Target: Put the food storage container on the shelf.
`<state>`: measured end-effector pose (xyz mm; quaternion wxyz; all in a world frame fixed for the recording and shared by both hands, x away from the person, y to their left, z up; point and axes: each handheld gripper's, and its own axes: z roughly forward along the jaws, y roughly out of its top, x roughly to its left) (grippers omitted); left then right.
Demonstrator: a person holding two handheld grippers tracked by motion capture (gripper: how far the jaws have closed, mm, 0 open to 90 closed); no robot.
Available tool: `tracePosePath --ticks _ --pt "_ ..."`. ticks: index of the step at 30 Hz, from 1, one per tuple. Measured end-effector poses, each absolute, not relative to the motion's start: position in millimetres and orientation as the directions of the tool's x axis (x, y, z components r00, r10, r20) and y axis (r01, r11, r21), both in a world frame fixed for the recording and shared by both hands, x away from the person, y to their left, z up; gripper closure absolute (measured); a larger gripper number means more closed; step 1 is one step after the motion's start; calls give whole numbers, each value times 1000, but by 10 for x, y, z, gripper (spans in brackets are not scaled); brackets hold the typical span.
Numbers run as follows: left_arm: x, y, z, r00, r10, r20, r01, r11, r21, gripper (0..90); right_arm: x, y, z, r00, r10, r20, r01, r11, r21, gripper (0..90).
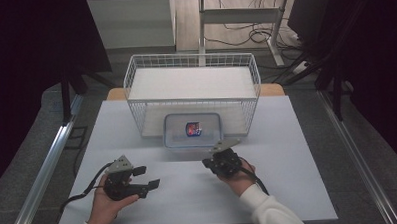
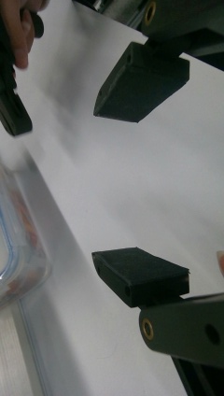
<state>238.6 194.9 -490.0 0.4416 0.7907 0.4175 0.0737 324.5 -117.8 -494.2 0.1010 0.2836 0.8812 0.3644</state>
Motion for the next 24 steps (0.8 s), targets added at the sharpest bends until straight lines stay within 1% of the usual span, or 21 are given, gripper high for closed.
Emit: tracePosePath --ticks 3,5,8,12,14,17,24 --pt "2400 1934 -4917 641 726 -249 597 -268 756 258 3323 -999 -5052 -819 573 -22 411 615 673 888" --pt "2402 1932 -4921 642 727 -243 596 -274 755 258 3393 -928 -5096 -812 582 -46 403 615 677 888" --pt "2406 1943 -4915 639 731 -240 594 -271 757 258 3499 -849 -5144 -791 610 -31 423 584 693 888" --pt "2404 1960 -4906 642 730 -233 593 -280 755 258 3575 -794 -5189 -774 632 -47 426 574 699 889" --pt "2401 1961 -4907 642 730 -233 592 -280 755 258 3593 -788 -5178 -779 627 -25 432 566 702 890" --pt "2403 1959 -4907 642 729 -235 594 -280 754 258 3590 -760 -5138 -777 628 -43 416 564 714 890" --pt "2364 1990 -4878 640 733 -230 587 -274 762 257 3682 -691 -5035 -747 665 -5 446 508 737 890"
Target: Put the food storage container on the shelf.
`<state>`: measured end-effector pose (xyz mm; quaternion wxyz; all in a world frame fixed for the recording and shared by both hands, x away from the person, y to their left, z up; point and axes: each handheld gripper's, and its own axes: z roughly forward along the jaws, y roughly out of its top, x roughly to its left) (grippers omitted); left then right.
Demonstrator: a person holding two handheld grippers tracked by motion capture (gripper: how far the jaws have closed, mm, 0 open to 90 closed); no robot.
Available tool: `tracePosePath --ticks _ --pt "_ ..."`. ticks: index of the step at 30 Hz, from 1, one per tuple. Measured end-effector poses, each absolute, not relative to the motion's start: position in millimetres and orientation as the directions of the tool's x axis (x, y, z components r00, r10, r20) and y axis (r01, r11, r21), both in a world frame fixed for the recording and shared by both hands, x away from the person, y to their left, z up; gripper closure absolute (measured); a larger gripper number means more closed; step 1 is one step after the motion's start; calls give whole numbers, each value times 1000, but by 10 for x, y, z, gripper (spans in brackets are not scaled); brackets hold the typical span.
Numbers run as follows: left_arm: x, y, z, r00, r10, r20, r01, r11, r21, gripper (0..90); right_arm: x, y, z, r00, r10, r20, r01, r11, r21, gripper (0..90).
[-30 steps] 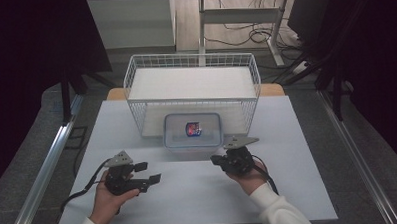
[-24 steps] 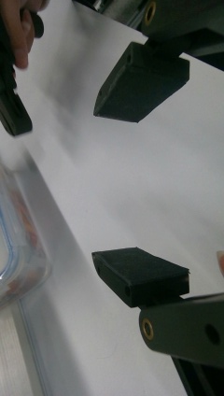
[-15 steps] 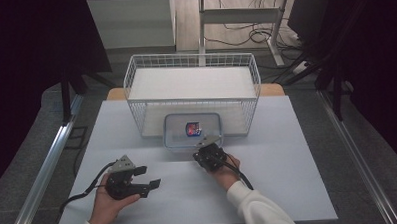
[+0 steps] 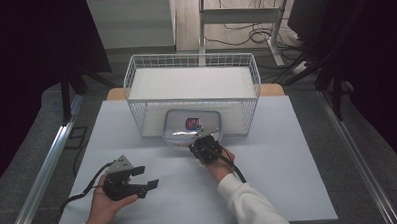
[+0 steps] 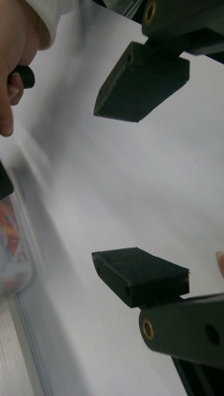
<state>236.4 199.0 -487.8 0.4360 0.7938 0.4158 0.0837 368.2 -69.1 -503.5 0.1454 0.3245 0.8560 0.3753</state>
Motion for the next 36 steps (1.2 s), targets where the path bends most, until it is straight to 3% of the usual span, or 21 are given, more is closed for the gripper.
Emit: tracePosePath --ticks 4,7,21,29,36 --pt "2368 1993 -4876 642 730 -233 586 -272 763 257 3779 -690 -4979 -705 708 -41 458 499 736 890" --pt "2378 1987 -4886 645 729 -230 587 -280 760 257 3888 -753 -4979 -687 727 10 493 456 741 890" --pt "2402 1977 -4896 640 734 -227 586 -275 762 258 4193 -810 -4966 -620 784 13 532 409 742 889" --pt "2392 1982 -4892 639 735 -228 585 -271 764 258 4235 -805 -5013 -608 794 3 545 415 729 889" --pt "2410 1975 -4898 640 732 -234 588 -270 762 257 4031 -886 -4852 -660 751 34 519 422 743 888"
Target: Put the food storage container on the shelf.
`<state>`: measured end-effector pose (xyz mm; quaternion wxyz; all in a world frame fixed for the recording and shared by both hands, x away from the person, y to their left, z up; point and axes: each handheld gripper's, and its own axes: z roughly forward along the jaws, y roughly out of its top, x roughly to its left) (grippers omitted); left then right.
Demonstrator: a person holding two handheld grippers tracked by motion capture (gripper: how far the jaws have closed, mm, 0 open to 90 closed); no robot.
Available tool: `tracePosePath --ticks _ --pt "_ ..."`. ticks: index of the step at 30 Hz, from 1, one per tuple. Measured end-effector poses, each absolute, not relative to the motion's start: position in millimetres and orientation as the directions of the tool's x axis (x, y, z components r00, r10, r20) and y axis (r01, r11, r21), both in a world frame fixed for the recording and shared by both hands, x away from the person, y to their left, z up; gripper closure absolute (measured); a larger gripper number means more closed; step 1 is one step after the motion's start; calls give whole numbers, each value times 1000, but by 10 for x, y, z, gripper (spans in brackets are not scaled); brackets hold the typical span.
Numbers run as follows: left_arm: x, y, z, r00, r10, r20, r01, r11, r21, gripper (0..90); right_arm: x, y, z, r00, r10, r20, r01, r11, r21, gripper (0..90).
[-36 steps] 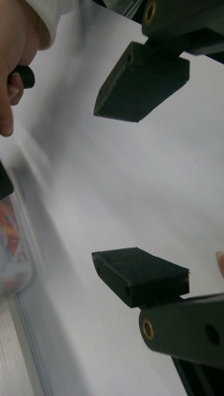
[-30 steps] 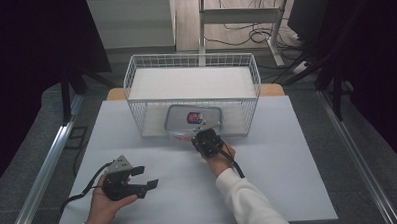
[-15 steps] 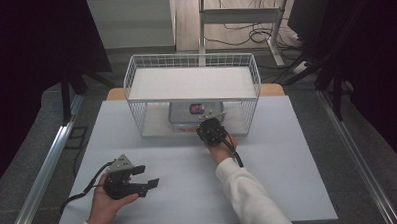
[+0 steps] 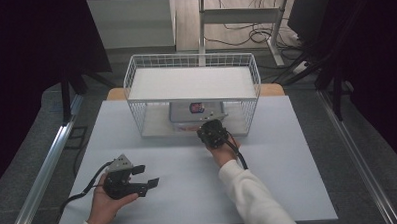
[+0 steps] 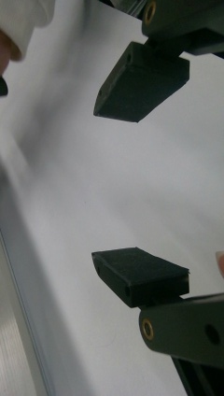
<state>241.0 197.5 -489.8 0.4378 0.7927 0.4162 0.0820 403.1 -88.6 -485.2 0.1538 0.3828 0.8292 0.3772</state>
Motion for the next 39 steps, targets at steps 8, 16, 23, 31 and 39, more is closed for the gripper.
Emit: tracePosePath --ticks 8,16,23,31,39 --pt "2427 1946 -4919 639 727 -250 597 -264 757 258 3576 -1255 -4654 -756 650 77 456 439 774 886" --pt "2400 1944 -4932 618 757 -209 595 -277 755 257 3104 -1839 -4572 -759 647 67 438 432 789 885" --pt "2395 1951 -4930 608 771 -189 589 -279 758 250 2888 -2340 -4613 -725 682 96 475 394 786 884" --pt "2425 1947 -4953 612 775 -158 583 -307 752 245 2853 -2599 -4701 -716 694 71 476 411 778 648" --pt "2422 1948 -4951 612 774 -160 584 -306 752 238 2838 -2553 -4741 -692 719 57 490 412 768 312"
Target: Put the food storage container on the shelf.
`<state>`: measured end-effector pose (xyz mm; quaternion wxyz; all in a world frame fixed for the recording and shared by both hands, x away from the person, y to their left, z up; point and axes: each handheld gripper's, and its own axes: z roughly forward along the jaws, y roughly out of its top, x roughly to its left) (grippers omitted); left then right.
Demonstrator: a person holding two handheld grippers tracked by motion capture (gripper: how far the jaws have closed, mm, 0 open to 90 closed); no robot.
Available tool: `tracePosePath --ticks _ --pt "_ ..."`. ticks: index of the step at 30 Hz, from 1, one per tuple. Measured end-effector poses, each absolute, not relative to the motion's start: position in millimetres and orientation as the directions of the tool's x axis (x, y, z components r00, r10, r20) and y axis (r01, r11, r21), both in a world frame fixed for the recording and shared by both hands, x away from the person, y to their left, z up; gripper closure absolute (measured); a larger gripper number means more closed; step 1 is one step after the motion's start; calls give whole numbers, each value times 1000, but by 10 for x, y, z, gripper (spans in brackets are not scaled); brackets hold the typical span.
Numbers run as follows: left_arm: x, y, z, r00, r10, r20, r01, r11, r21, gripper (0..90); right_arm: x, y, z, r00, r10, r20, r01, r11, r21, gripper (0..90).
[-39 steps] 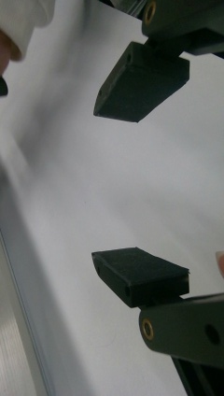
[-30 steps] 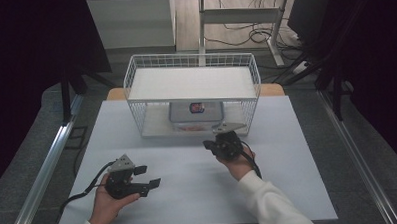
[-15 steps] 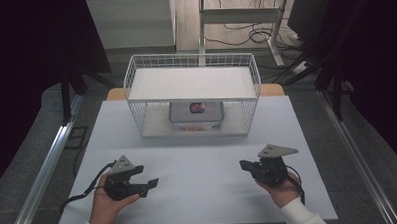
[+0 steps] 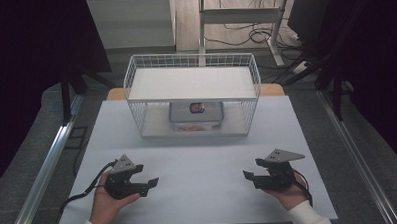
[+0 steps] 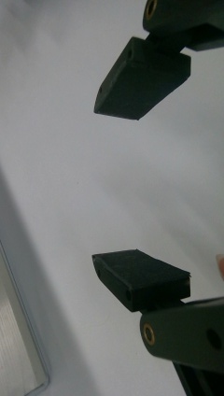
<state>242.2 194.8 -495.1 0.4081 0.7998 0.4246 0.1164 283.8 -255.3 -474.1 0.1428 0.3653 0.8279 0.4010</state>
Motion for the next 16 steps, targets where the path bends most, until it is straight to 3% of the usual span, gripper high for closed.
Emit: tracePosePath --ticks 11,16 --pt "2461 1940 -4967 614 775 -149 584 -319 746 233 2849 -2641 -4720 -663 745 68 506 380 774 268" --pt "2503 1907 -5008 607 782 -139 587 -323 742 223 2842 -2633 -4753 -662 748 52 502 391 771 198"
